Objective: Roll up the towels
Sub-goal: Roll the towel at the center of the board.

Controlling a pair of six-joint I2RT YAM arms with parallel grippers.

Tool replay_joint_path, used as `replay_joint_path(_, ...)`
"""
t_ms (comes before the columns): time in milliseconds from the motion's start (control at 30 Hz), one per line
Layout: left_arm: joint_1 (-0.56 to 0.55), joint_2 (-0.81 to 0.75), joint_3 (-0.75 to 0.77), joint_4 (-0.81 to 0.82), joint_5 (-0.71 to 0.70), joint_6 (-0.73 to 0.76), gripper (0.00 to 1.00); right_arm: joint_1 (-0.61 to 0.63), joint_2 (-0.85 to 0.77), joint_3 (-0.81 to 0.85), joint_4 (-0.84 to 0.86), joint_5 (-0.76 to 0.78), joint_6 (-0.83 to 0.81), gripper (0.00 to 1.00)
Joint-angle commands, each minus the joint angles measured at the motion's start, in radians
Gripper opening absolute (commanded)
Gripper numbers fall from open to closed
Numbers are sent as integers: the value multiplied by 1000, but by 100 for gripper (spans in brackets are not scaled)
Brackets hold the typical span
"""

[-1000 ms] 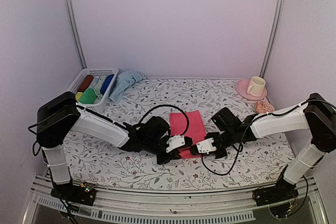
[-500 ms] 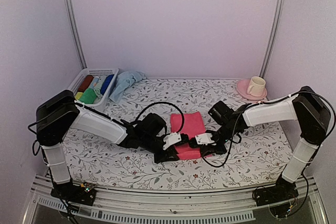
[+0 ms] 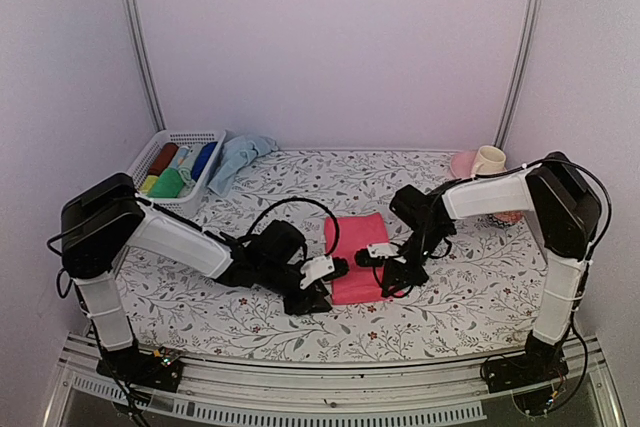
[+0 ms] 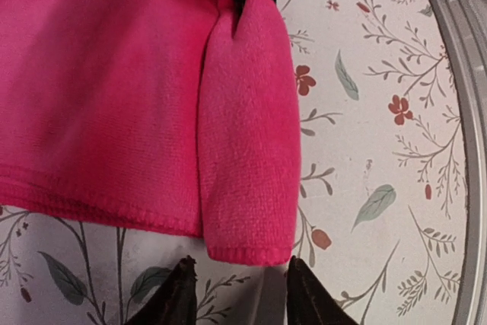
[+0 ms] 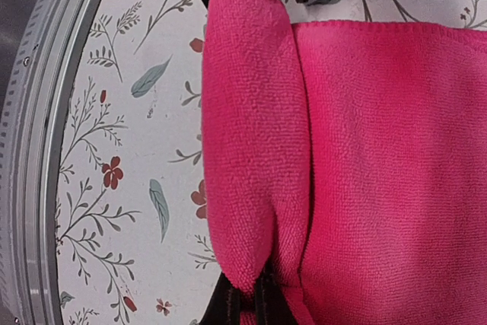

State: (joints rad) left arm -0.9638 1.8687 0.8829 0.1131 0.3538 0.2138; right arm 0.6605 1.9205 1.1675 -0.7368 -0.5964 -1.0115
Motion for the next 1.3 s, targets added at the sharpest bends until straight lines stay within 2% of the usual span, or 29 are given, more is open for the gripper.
replay_joint_path(0,10,-89,-87,85,-80,14,46,-14,88,33,-150,13,-6,4)
replay_joint_path(167,-11,-187,-179,190,-188,61,54,-30,147,127,-225,-1,-6,4)
replay_joint_path(267,-51,-222,-212,241,-291,119,54,-31,174,168,-266,-5,0,4)
replay_joint_path(433,-150,-219,-240,336,-436,270,54,-35,222,248,-340,-21,9,3)
replay_joint_path(600,-213,-165,-201,352,-540,395,53,-46,278,328,-413,-37,27,3)
replay_joint_path(833,-284,-65,-162,395,-639,552,51,-65,360,404,-443,-33,83,3)
replay_joint_path(1000,-306,-19,-143,435,-655,613,50,-70,376,411,-439,-31,100,3)
replay_joint_path(1267,-349,-31,-194,615,-682,680,49,-70,378,408,-420,-26,112,3)
